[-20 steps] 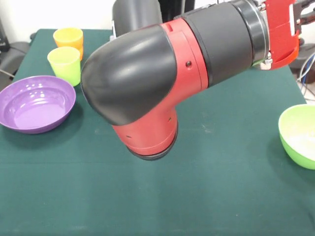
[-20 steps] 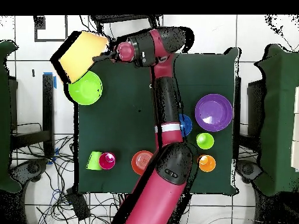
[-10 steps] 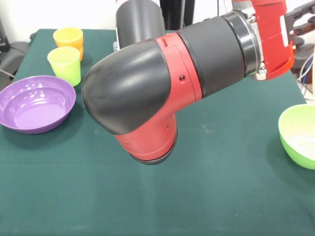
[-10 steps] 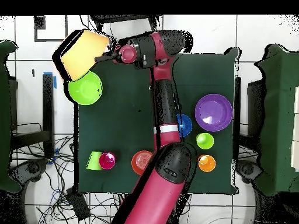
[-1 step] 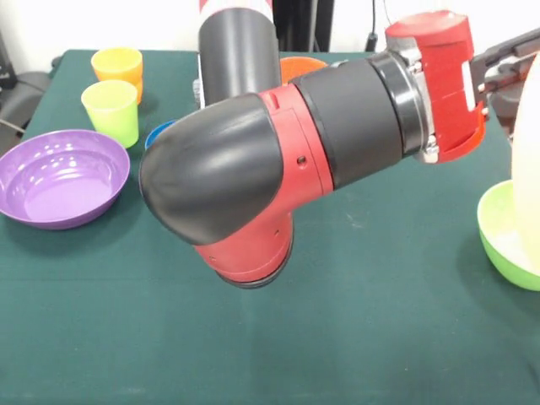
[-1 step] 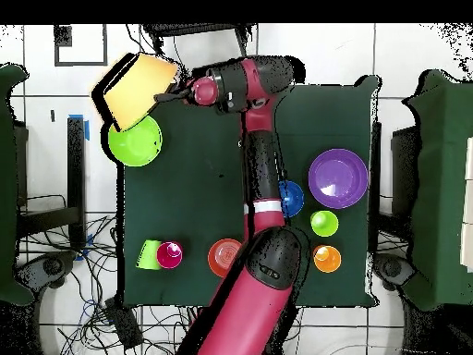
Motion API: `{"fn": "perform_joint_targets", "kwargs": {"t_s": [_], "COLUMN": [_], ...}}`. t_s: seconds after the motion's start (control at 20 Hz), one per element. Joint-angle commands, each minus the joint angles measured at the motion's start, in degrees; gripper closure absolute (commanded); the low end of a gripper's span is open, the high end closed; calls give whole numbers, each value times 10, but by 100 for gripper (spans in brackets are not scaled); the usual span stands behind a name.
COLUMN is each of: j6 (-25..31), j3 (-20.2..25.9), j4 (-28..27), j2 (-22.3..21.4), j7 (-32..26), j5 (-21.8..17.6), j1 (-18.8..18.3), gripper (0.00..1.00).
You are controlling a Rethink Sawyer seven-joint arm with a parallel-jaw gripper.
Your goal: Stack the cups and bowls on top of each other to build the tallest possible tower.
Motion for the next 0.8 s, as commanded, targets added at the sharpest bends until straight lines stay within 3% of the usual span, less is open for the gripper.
{"fn": "perform_joint_targets", "kwargs": {"t_s": [0.05, 0.4, 0.55, 0.8], "j6": [76, 60, 78, 93], "j3": [-85, -151, -172, -167], "j4": [-45, -25, -11, 2], "j2": [12, 22, 20, 35], "j7": [87, 295, 372, 397], "j5": [-13, 21, 37, 65], "j1": [-7, -26, -32, -37], "gripper": [100, 100, 100, 100]}}
